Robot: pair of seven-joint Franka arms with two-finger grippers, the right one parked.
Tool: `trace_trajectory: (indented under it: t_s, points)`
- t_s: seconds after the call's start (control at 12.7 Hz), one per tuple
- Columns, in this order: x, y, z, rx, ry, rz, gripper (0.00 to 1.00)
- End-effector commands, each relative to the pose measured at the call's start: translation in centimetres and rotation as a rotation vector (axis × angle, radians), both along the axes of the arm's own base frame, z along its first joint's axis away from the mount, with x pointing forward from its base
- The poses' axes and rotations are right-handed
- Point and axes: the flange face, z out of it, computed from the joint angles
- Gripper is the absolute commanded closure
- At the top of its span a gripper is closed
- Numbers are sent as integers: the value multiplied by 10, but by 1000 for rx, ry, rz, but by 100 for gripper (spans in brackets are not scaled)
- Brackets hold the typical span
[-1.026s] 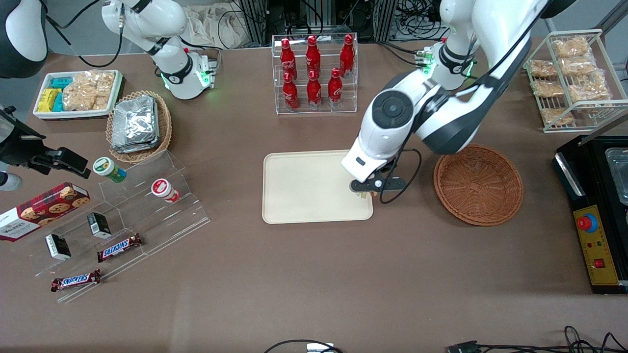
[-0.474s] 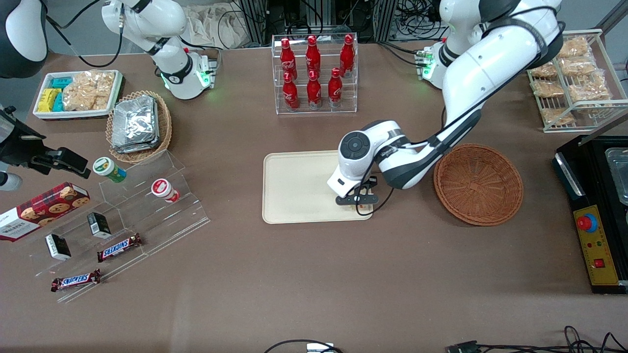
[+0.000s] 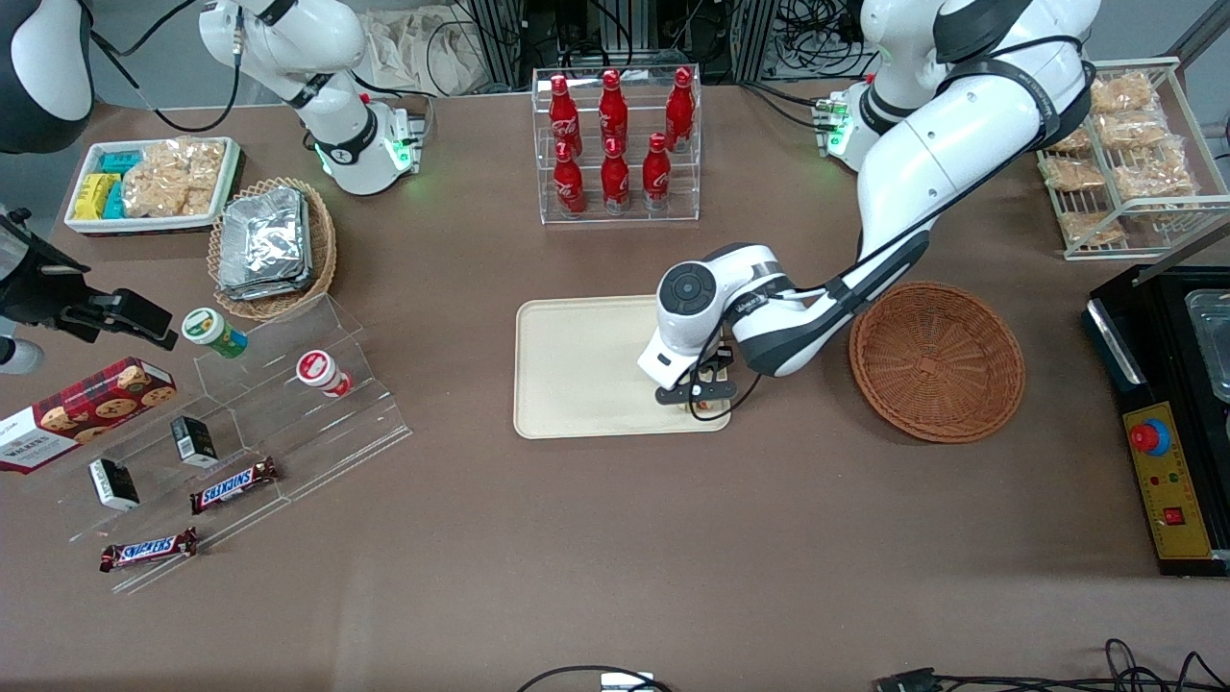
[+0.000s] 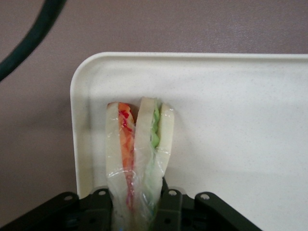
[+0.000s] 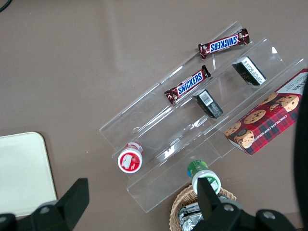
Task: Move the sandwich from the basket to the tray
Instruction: 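Lower the sandwich onto the tray and open the left gripper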
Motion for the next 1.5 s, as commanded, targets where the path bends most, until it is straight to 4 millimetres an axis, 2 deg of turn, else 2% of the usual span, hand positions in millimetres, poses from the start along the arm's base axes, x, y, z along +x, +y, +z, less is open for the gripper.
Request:
trace_trajectory:
  t_s: [0.0, 0.63, 0.79, 0.95, 1.11, 1.26, 1.42]
  points:
    - [-1, -2, 0, 2, -15, 27, 0]
    - [1, -2, 4, 4, -21, 28, 0]
    - [6, -1, 12, -4, -31, 29, 0]
    - [15, 3, 39, 2, -63, 40, 0]
    - [24, 9, 87, 56, -105, 40, 0]
    - [42, 24, 150, 57, -68, 43, 0]
    - [50, 46, 210, 77, -38, 24, 0]
